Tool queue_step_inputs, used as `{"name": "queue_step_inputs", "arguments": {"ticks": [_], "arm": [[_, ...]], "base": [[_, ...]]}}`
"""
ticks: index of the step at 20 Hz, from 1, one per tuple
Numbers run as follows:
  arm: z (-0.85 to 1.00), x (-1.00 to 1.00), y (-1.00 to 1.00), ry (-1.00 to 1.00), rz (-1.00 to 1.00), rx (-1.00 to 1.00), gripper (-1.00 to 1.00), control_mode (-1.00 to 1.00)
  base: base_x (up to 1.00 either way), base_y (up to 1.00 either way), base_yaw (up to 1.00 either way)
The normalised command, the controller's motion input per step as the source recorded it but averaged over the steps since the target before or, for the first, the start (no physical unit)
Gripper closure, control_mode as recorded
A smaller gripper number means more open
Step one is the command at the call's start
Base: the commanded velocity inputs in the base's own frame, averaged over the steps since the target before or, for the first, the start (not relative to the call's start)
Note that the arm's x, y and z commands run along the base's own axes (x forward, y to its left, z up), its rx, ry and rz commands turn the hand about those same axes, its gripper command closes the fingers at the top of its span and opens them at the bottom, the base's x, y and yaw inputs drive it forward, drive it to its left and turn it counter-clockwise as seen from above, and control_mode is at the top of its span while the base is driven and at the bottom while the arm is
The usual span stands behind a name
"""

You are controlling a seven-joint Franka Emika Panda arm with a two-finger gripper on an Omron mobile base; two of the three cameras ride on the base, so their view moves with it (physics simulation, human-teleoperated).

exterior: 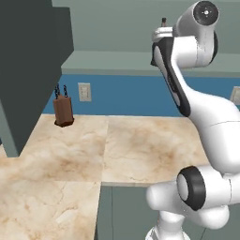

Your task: There is a bowl on the dining counter. Grab a lemon wedge from the fridge and place it in the bowl. Then get the liquor bottle and glass cup from the cabinet and place them next to the bowl.

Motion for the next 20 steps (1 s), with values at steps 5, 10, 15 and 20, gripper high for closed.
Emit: {"name": "queue_step_inputs", "arguments": {"ticks": [5, 10, 15, 20], "arm": [[0.00, 0.43, -0.13, 0.00, -0.02, 0.00, -1.00, -1.00], [-0.01, 0.40, -0.05, 0.00, -0.02, 0.00, -1.00, -1.00], [-0.04, 0.39, 0.00, 0.01, -0.03, 0.00, -1.00, -1.00], [-0.08, 0.49, 0.00, 0.04, -0.04, 0.00, -1.00, -1.00]], "base": [[0.00, 0.00, 0.00], [0.00, 0.00, 0.00], [0.00, 0.00, 0.00], [0.00, 0.00, 0.00]]}}
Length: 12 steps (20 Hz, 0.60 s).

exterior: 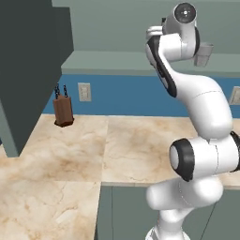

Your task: There is a bowl on the dining counter. Grab a lemon wedge from the fridge and place it in the bowl. Then get the liquor bottle and glass cup from the cabinet and place them next to the bowl.

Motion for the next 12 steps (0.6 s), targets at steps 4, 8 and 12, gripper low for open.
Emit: {"name": "queue_step_inputs", "arguments": {"ticks": [4, 8, 12], "arm": [[-0.11, 0.51, 0.00, 0.04, -0.04, 0.00, -1.00, -1.00], [-0.06, 0.45, -0.01, 0.02, -0.03, 0.00, -1.00, -1.00], [-0.02, 0.43, -0.05, 0.01, -0.02, 0.00, -1.00, -1.00]], "base": [[0.00, 0.00, 0.00], [0.00, 0.00, 0.00], [0.00, 0.00, 0.00]]}}
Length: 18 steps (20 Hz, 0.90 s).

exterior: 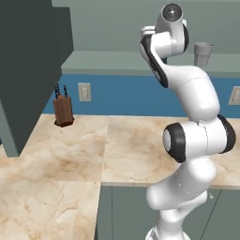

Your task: There is a bowl on the dining counter. Grab a lemon wedge from the fridge and place it in the bowl. Then get the liquor bottle and glass cup from the cabinet and place them next to the bowl.

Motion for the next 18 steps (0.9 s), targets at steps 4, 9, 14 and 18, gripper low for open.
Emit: {"name": "queue_step_inputs", "arguments": {"ticks": [4, 9, 14, 18], "arm": [[-0.03, 0.38, -0.10, 0.00, -0.03, 0.00, -1.00, -1.00], [-0.06, 0.28, -0.16, 0.00, -0.02, 0.00, -1.00, -1.00], [-0.07, 0.31, -0.13, 0.00, -0.01, 0.00, -1.00, -1.00], [-0.04, 0.21, 0.00, 0.00, 0.00, 0.00, 1.00, -1.00]], "base": [[0.00, 0.00, 0.00], [0.00, 0.00, 0.00], [0.00, 0.00, 0.00], [0.00, 0.00, 0.00]]}}
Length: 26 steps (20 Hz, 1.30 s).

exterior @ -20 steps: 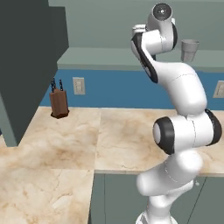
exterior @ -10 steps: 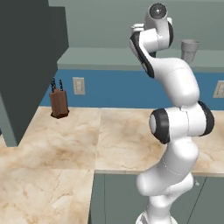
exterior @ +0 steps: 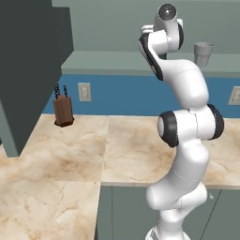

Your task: There is a bowl on the dining counter. Grab a lemon wedge from the fridge and place it in the bowl. Then get the liquor bottle and glass cup from the cabinet and place them next to the bowl.

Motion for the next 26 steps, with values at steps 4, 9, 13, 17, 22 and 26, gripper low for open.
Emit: {"name": "queue_step_inputs", "arguments": {"ticks": [4, 9, 13, 17, 22, 26], "arm": [[0.00, 0.01, 0.00, 0.00, 0.00, 0.00, 1.00, -1.00], [0.00, -0.16, 0.00, -0.01, 0.00, 0.00, 1.00, -1.00], [0.00, -0.75, 0.00, -0.01, 0.00, 0.02, 1.00, -1.00], [0.00, -1.00, 0.00, -0.05, 0.00, 0.05, 1.00, -1.00], [0.00, -1.00, 0.04, -0.10, 0.00, 0.06, 1.00, -1.00], [0.00, -1.00, 0.28, -0.04, 0.00, 0.03, 1.00, -1.00]], "base": [[0.00, 0.00, 0.00], [0.00, 0.00, 0.00], [0.00, 0.00, 0.00], [0.00, 0.00, 0.00], [0.00, 0.00, 0.00], [0.00, 0.00, 0.00]]}}
